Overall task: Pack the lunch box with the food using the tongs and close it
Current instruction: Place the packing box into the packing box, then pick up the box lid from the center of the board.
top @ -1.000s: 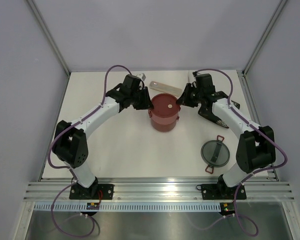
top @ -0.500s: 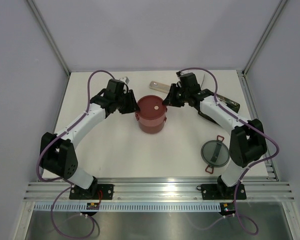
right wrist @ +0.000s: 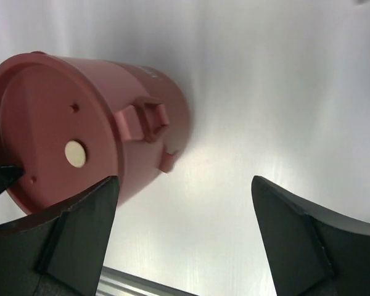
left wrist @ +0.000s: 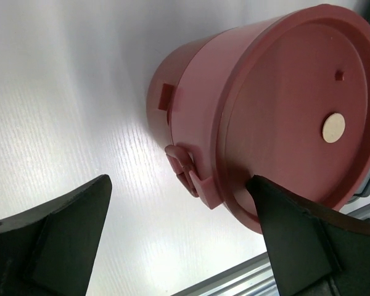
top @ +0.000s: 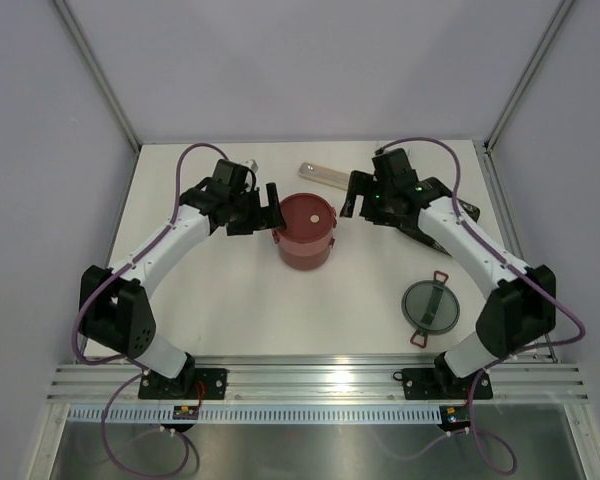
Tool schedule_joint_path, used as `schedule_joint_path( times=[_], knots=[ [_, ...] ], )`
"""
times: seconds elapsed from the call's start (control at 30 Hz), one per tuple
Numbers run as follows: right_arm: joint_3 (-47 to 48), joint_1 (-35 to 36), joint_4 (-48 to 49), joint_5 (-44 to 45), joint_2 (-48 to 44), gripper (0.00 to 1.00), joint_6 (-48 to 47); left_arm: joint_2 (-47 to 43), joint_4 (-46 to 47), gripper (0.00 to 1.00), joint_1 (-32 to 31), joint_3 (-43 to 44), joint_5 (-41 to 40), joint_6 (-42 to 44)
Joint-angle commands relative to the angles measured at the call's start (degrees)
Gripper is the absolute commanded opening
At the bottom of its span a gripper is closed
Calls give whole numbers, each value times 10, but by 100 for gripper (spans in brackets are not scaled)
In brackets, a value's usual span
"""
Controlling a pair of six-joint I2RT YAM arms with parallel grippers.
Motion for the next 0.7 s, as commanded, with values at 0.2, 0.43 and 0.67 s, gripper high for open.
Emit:
schedule_joint_path(
  times=[0.2, 0.43, 0.67],
  knots=[
    [-142, -61, -201, 236, -247, 97, 109, -58, -25, 99, 27, 52, 1, 44],
    [-291, -61, -311, 240, -371, 97, 322, -66, -13, 99, 65, 49, -3, 31],
    [-346, -77, -252, 240, -326, 89, 313, -45, 5, 99, 98, 30, 25, -9]
  ],
)
